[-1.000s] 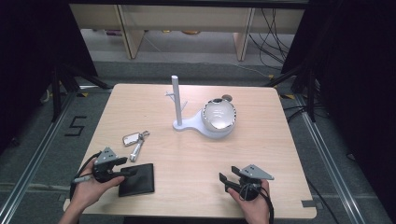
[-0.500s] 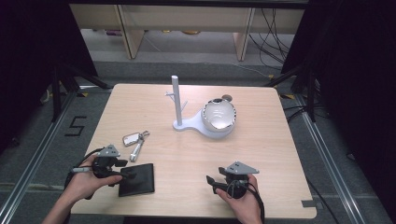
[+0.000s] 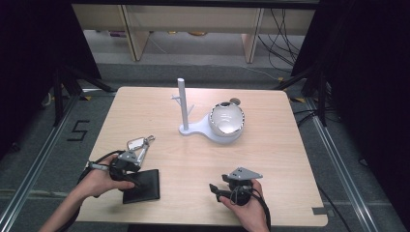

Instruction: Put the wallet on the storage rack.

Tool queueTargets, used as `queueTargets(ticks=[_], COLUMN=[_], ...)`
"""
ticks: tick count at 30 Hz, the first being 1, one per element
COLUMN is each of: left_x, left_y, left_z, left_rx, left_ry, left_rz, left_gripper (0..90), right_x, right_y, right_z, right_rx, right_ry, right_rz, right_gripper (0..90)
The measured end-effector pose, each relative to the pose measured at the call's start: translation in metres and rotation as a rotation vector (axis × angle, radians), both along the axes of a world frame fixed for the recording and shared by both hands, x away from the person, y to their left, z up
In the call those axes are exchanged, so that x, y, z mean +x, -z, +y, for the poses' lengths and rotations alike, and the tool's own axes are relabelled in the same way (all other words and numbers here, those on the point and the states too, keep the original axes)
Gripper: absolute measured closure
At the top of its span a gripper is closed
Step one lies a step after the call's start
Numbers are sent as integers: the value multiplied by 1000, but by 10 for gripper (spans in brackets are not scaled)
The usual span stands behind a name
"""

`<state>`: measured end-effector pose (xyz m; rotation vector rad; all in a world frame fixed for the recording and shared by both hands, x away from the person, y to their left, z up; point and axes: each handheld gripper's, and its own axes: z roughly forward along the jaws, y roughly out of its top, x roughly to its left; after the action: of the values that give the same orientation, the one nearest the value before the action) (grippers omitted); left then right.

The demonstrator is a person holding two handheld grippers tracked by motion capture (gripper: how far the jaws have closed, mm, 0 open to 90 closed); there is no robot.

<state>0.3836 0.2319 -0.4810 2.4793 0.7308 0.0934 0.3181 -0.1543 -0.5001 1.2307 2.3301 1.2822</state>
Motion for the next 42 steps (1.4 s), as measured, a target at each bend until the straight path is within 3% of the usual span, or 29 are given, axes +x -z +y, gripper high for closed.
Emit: queueTargets(ticks=[3,5,6,9,13,14,15,16,21,22,23,25,30,34,38,39,42], left_x=[3,5,11,13,15,17,17,18,19,19,20,20,26,29,29,28,28], left_y=[3,5,5,8,11,11,12,13,12,11,11,10,9,6,2,3,0], left_z=[-4,-8,-9,-12,-14,-13,-13,-12,-13,-14,-14,-15,-9,0,-1,-3,-6], left_rx=[-5,-21,10,23,6,19,16,6,13,27,32,32,27,-6,42,32,61], left_ry=[-7,-20,12,18,5,21,7,-3,-17,-23,-17,-17,-7,1,50,41,45], left_rz=[5,28,37,53,96,96,109,125,134,136,127,130,149,110,63,67,63], left_gripper=[246,242,241,235,242,248,248,249,285,294,307,324,406,617,722,744,783], right_x=[0,0,0,0,2,2,1,1,0,-2,0,0,0,0,1,1,1], right_y=[0,0,1,0,1,0,0,-1,-2,-3,-3,-3,-5,-7,-7,-7,-8], right_z=[0,2,2,2,3,3,5,3,5,7,6,6,7,6,7,8,9], right_rx=[-18,-8,-14,-22,-5,-5,10,-22,-23,-10,-20,-22,-6,-25,-20,-16,-25], right_ry=[5,-10,-10,-8,-24,-25,-15,-12,-18,-3,-14,-13,-30,-17,-23,-24,-23], right_rz=[-14,9,-3,3,-3,-4,20,2,-6,15,-15,-15,-8,-25,-21,-26,-29], right_gripper=[389,389,388,388,388,388,388,388,385,385,385,385,385,385,385,385,385])
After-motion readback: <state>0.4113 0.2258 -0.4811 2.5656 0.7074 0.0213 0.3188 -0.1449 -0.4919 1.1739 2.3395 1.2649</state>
